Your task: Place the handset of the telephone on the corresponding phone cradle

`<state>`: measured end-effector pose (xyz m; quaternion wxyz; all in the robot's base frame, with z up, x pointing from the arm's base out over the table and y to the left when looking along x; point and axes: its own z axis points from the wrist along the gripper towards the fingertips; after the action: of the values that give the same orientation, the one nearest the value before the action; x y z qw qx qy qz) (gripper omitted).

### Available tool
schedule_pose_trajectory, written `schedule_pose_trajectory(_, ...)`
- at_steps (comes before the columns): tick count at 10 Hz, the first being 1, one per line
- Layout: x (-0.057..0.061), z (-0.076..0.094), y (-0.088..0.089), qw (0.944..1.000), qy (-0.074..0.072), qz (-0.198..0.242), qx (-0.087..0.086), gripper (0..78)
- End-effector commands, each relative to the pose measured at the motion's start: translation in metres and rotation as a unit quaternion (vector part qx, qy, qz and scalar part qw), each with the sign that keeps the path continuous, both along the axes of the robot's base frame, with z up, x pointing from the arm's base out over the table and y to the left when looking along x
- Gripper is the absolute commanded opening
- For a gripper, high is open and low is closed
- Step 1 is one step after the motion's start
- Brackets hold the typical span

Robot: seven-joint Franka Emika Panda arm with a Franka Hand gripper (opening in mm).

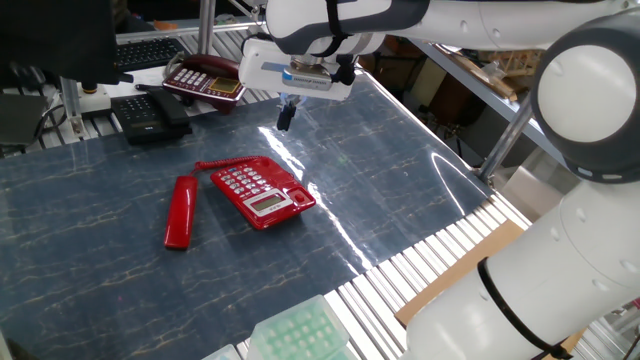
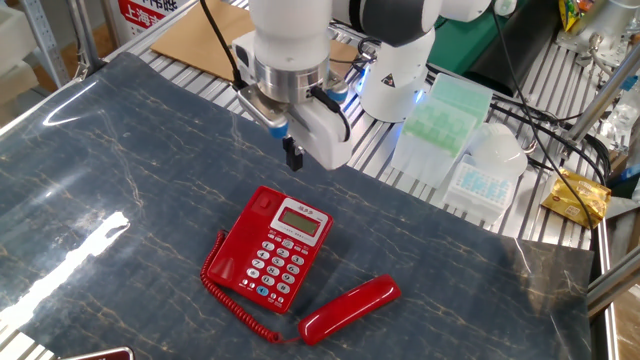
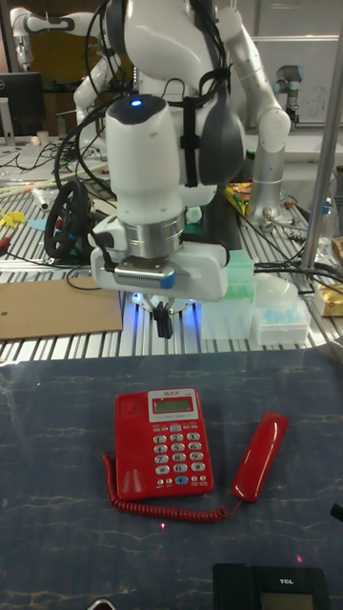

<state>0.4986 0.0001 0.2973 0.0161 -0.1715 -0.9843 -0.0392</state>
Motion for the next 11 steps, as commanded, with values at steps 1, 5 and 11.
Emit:
schedule_pose_trajectory(1, 0.0000, 0.0021, 0.0041, 0.9998, -0.015, -0.009, 0.006, 0.0)
schedule_pose_trajectory(5, -0.0006, 0.0030, 0.0080, 0.9997, -0.016, -0.013, 0.013, 0.0)
schedule_pose_trajectory(11, -0.0006, 0.0030, 0.0080, 0.9998, -0.017, -0.008, 0.009, 0.0)
